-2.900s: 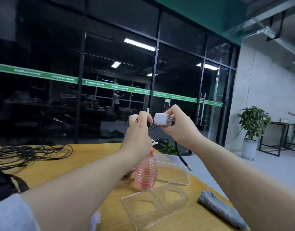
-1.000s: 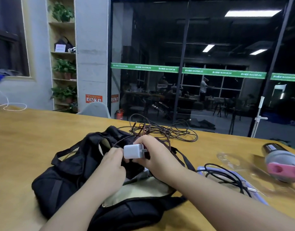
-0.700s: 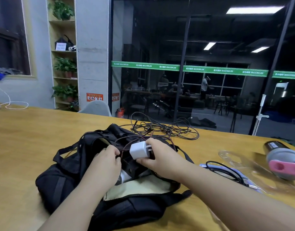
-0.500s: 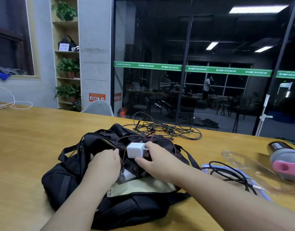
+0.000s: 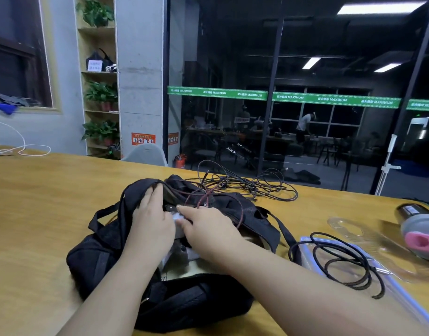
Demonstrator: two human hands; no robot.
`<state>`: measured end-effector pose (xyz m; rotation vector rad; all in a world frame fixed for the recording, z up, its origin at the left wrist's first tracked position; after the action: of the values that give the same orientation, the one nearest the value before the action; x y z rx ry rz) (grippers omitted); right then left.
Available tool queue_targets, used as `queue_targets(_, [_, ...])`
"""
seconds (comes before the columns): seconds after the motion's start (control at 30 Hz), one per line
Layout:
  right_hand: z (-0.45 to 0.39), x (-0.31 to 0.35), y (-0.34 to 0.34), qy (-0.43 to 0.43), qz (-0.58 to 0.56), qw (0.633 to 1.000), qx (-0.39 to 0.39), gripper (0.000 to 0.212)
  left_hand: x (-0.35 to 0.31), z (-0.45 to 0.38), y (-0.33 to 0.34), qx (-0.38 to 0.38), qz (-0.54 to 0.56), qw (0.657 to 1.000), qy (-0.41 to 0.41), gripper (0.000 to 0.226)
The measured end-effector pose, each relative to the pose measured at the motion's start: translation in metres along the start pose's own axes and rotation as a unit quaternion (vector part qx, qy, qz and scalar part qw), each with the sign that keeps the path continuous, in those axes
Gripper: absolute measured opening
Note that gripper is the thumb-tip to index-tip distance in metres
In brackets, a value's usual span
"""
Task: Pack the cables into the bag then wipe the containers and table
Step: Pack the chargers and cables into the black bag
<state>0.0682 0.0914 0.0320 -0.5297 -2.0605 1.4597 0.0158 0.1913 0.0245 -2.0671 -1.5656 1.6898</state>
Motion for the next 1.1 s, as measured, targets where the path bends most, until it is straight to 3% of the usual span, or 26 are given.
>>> queue_targets(0.13, [0.001, 0.021, 0.005, -0.053, 0.152, 0.986, -0.041, 0.046, -0.009, 0.001, -0.002, -0.012, 0.013, 0.999, 0.045, 0.056])
queue_targets(0.23, [0.001, 0.016, 0.002, -0.065, 0.107, 0.992, -0.023, 0.05, -0.006, 0.001, 0.001, 0.004, -0.01, 0.999, 0.03, 0.049])
queue_targets(0.37, [0.018, -0.006, -0.027, -0.097, 0.037, 0.993, -0.059, 0.057, -0.001, 0.004, 0.009, 0.039, -0.092, 0.995, 0.005, 0.055])
queue_targets(0.47, [0.031, -0.025, -0.046, -0.061, 0.007, 0.995, -0.082, 0.062, -0.001, 0.004, 0.011, 0.053, -0.114, 0.992, -0.003, 0.064])
queue_targets(0.63, [0.025, -0.053, -0.067, 0.022, 0.006, 0.988, -0.154, 0.06, -0.004, 0.005, 0.01, 0.033, -0.106, 0.994, 0.001, 0.059])
queue_targets(0.77, [-0.001, -0.063, -0.055, 0.127, -0.164, 0.977, -0.039, 0.083, -0.001, 0.005, 0.008, 0.006, -0.099, 0.995, 0.007, 0.057])
queue_targets(0.87, [-0.016, -0.059, -0.041, 0.159, -0.204, 0.965, 0.043, 0.096, 0.003, 0.003, 0.01, 0.007, -0.09, 0.996, 0.016, 0.052])
queue_targets(0.97, [-0.026, -0.054, -0.025, 0.166, -0.104, 0.976, 0.091, 0.069, 0.004, 0.001, 0.011, 0.014, -0.051, 0.998, 0.035, 0.043])
queue_targets(1.03, [-0.031, -0.053, -0.019, 0.134, -0.002, 0.988, 0.071, 0.038, 0.004, 0.001, 0.01, 0.014, -0.018, 0.999, 0.047, 0.04])
queue_targets(1.1, [-0.031, -0.052, -0.023, 0.099, 0.034, 0.994, 0.014, 0.032, 0.002, 0.004, 0.007, 0.013, 0.01, 0.999, 0.049, 0.038])
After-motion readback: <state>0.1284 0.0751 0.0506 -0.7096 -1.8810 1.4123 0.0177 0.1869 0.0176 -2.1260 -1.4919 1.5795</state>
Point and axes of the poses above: each hand's wrist, its own z-axis away from the middle knuckle, its own y-axis out of the palm, x = y × z, the point moved 4 cm from there along -z, towards the middle knuckle, and after that the axes turned 6 degrees about x, right-handed, at the moved point
